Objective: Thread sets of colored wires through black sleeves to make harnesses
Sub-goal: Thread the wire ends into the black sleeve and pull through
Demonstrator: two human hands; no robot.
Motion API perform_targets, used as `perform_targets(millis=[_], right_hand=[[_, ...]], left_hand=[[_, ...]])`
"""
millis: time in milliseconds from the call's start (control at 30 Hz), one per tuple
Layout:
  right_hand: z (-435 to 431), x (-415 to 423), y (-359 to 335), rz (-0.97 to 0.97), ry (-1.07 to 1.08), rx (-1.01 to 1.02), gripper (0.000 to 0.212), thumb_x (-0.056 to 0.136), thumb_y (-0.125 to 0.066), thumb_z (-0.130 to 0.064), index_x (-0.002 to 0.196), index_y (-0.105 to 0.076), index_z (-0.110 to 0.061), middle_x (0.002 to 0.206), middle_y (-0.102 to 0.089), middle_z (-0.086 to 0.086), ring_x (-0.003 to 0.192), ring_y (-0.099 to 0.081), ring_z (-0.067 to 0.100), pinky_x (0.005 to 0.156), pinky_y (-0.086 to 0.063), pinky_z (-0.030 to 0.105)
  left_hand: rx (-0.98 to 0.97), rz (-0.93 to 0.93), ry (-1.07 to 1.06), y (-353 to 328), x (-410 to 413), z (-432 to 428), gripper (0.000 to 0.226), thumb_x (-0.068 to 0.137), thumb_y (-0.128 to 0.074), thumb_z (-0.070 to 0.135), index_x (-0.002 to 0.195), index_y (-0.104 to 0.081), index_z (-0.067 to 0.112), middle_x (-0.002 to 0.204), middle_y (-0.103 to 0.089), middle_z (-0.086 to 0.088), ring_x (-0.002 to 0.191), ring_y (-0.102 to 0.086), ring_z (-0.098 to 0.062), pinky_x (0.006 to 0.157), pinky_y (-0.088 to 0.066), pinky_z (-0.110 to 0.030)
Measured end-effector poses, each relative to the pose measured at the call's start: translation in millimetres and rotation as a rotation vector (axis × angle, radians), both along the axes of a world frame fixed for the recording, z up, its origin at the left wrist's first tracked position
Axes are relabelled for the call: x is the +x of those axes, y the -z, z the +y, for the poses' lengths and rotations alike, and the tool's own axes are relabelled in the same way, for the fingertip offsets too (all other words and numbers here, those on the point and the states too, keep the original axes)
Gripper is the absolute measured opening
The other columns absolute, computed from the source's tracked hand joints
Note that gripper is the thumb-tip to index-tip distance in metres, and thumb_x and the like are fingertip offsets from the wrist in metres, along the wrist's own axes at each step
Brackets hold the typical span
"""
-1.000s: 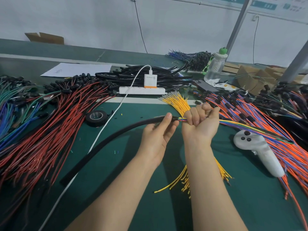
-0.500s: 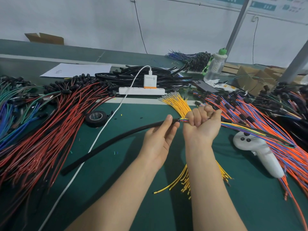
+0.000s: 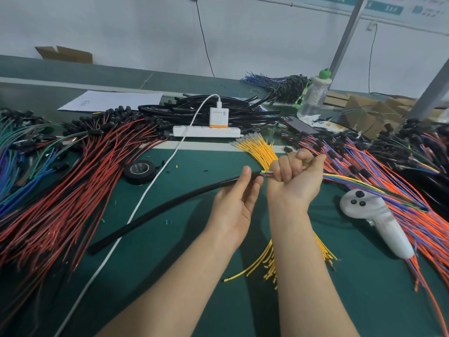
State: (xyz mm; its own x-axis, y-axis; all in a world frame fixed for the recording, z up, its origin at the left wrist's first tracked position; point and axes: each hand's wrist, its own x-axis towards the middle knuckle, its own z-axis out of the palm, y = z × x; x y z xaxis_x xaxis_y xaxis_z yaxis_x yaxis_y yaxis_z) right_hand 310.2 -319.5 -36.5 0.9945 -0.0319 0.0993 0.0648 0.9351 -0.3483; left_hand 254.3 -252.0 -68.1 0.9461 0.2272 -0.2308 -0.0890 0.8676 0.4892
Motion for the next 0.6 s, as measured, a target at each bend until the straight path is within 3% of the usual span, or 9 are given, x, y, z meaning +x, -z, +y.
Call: perform_targets(millis=[67, 333, 600], right_hand=[[0.9, -0.7, -0.6, -0.010, -0.008, -0.018, 0.052, 0.105, -0.025, -0.040, 0.064, -0.040, -0.012, 0.041, -0.020, -0.006, 0.031, -0.016, 0.007, 0.036, -0.013, 0.018], [6.1, -3.9, -4.0, -0.007, 0.007, -0.119, 0.053, 0.105, -0.027, -0.040, 0.062, -0.042, -0.012, 0.041, -0.020, -0.006, 0.032, -0.014, 0.008, 0.037, -0.013, 0.016], [9.1, -8.2, -7.0, -0.073, 0.021, -0.212, 0.051, 0.105, -0.026, -0.040, 0.065, -0.040, -0.011, 0.042, -0.017, -0.007, 0.033, -0.013, 0.008, 0.039, -0.014, 0.016]], left_hand=[[-0.002, -0.001, -0.007, -0.4, 0.2, 0.2, 0.020, 0.085, -0.066, 0.011, 0.067, -0.069, 0.004, 0.070, -0.070, -0.005, 0.065, -0.069, -0.009, 0.056, -0.052, -0.013], [0.107, 0.014, -0.064, -0.3, 1.2, 1.8, 0.010, 0.087, -0.065, 0.013, 0.085, -0.061, 0.004, 0.069, -0.069, -0.001, 0.063, -0.068, -0.007, 0.058, -0.052, -0.013], [0.126, 0.023, -0.127, -2.1, 1.0, -1.0, 0.008, 0.089, -0.062, 0.009, 0.083, -0.060, 0.003, 0.076, -0.066, -0.004, 0.062, -0.067, -0.006, 0.062, -0.053, -0.012]])
